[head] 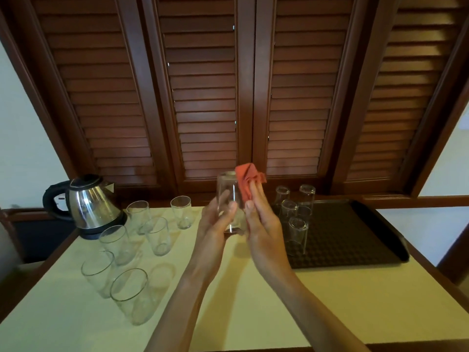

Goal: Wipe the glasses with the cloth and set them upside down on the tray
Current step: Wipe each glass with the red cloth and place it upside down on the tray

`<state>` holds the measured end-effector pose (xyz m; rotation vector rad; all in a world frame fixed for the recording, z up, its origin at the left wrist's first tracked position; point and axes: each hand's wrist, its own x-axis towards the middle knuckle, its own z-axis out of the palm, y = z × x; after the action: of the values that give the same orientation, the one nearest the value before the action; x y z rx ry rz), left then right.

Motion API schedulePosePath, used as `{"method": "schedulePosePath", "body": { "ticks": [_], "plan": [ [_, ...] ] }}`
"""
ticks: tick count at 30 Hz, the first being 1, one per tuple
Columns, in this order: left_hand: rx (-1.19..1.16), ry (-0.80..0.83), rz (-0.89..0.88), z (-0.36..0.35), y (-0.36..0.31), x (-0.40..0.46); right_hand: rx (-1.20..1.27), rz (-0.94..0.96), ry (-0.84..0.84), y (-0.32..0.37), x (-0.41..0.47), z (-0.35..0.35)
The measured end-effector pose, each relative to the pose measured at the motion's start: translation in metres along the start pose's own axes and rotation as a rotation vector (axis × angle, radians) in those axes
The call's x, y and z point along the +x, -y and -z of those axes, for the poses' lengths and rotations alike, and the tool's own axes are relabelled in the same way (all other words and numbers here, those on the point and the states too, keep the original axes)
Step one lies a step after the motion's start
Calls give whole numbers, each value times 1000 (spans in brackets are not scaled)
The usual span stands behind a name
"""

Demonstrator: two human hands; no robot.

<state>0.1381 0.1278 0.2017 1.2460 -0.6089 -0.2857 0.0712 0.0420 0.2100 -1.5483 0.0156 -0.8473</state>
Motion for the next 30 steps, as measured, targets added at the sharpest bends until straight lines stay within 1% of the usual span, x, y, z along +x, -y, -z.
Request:
{"method": "schedulePosePath", "body": {
  "ticks": [1,3,6,8,10,12,13,15,17,20,22,25,26,28,30],
  "plan": [
    [2,6,-29,3,-3,3,-19,-10,34,-1,-9,-3],
    [-23,1,-50,9,-6,6,-18,-23,26,-8,-20,-5],
    [10,30,24,7,2,-3,58,-112,-42,-8,-1,2],
    [14,-1,67,4,3,-4,47,-86,-21,-3,3,2],
    [20,-58,53,6,-1,3,-8,-36,25,-4,-13,-4],
    [87,-33,-14,8,-4,7,-36,-9,46,-7,-25,-7],
    [94,-30,-31,9,-3,6,-20,-27,36,-11,-21,-5],
    [71,2,-25,7,4,-1,7,-62,20,-6,-2,0],
    [71,24,-35,5,6,-3,-25,-24,12,1,7,3],
    [57,-23,-68,4,-2,5,-121,31,83,-3,-9,-4],
    [71,-43,-101,7,-3,7,-90,8,72,-10,-16,-5],
    [103,8,-67,1,3,-1,21,-80,6,-7,4,1],
    [87,-1,-62,0,4,-1,30,-71,8,-4,7,2],
    [35,-56,-70,0,-3,2,-33,-6,47,-1,-2,-3],
    [11,-111,-105,5,-8,8,-80,0,60,-10,-17,-7]
  ]
}}
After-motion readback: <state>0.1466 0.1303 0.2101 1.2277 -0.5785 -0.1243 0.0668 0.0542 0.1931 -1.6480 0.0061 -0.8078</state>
